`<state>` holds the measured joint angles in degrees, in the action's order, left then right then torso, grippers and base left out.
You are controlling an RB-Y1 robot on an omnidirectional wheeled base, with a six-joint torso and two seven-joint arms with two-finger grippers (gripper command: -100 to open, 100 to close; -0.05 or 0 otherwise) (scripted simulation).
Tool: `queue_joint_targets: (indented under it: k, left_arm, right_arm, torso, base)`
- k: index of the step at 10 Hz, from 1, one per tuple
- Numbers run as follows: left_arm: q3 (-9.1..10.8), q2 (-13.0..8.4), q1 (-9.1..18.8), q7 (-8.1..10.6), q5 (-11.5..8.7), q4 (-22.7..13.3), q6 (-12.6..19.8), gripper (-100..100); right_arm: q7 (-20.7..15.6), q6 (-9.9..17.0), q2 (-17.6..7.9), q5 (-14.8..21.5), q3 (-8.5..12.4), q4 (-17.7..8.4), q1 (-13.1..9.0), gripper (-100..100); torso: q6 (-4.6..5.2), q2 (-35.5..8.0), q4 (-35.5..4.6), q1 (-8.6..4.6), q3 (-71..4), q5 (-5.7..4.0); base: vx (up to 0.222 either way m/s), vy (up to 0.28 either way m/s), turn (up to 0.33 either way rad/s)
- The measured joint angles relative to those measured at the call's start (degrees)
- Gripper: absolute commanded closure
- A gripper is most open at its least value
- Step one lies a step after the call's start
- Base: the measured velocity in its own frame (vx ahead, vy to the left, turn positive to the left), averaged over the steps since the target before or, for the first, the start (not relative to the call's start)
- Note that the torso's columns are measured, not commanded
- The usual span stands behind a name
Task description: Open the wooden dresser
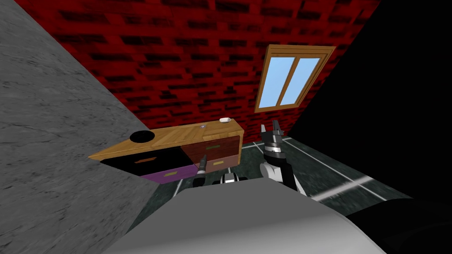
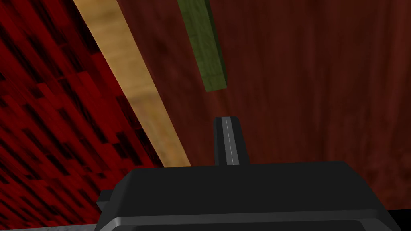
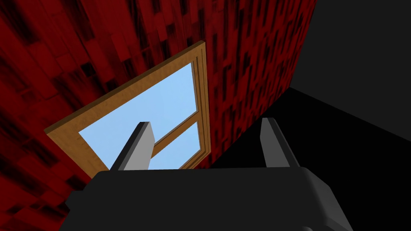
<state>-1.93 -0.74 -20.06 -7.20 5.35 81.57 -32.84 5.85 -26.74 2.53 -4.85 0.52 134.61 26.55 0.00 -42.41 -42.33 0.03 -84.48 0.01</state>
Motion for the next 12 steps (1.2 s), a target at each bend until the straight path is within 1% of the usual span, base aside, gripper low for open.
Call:
queue_joint_targets:
  k: [1, 2, 4, 6, 7, 8, 9, 11, 12]
  left_arm:
    - [-0.19, -0.06, -0.48, 0.08, 0.06, 0.65, 0.17, 100]
    - [-0.21, -0.06, -0.55, 0.09, 0.07, 0.71, 0.2, -100]
    - [-0.19, -2.85, -0.42, 0.08, 0.05, 0.78, 0.53, -100]
    - [-0.13, -5.18, -0.33, 0.1, 0.02, 0.59, 0.53, -100]
    - [-0.06, -6.25, -0.15, 0.12, -0.02, 0.37, 0.57, -100]
    - [0.07, -6.28, 0.24, 0.11, -0.09, 0.52, 1.25, -100]
    - [0.16, -6.78, 0.49, 0.12, -0.15, 0.79, 2.06, -100]
    - [0.39, -4.99, 1.23, 0.08, -0.25, 0.83, 3.24, -100]
    - [0.4, -3.33, 1.3, 0.01, -0.25, 0.99, 3.49, -100]
  right_arm:
    - [0.0, 0.0, 0.0, 0.0, 0.0, 0.0, 0.0, 0]
    - [0.0, 0.0, 0.0, 0.0, 0.0, 0.0, 0.01, 0]
    - [0.0, -0.01, 0.0, 0.0, 0.01, 0.01, 0.03, 0]
    - [0.0, -0.01, 0.0, 0.0, 0.01, 0.01, 0.03, 0]
    - [0.0, -0.01, 0.0, 0.0, 0.01, 0.01, 0.03, 0]
    - [0.0, -0.01, 0.0, 0.0, 0.0, 0.01, 0.04, 0]
    - [0.0, -0.01, 0.0, 0.0, 0.01, 0.02, 0.05, 0]
    - [0.0, -0.01, 0.0, 0.0, 0.01, 0.02, 0.04, 0]
    - [0.0, -0.01, 0.0, 0.0, 0.0, 0.01, 0.03, 0]
  torso:
    - [0.0, 0.13, 0.05, -0.12, -0.09, -0.03]
    - [0.0, 0.47, 0.12, -0.07, -0.28, -0.03]
    - [-0.01, 0.49, 0.15, 0.02, -0.32, 0.01]
    - [0.0, 0.17, 0.05, -0.03, -0.11, -0.01]
    - [0.0, 0.1, 0.03, -0.04, -0.07, -0.01]
    - [0.01, 0.3, 0.07, -0.13, -0.18, -0.03]
    - [0.0, 0.43, 0.13, -0.1, -0.27, -0.03]
    - [0.0, 0.02, 0.03, -0.02, -0.04, 0.0]
    - [0.0, -0.21, -0.05, -0.01, 0.12, 0.0]
  base:
    - [-0.094, -0.02, 0.003]
    - [-0.014, -0.006, -0.003]
    - [0.021, -0.004, 0.0]
    - [0.044, -0.003, -0.002]
    - [0.124, -0.026, -0.014]
    - [0.188, -0.03, -0.012]
    - [0.184, -0.015, -0.006]
    - [0.094, -0.014, -0.003]
    - [0.018, -0.004, -0.001]
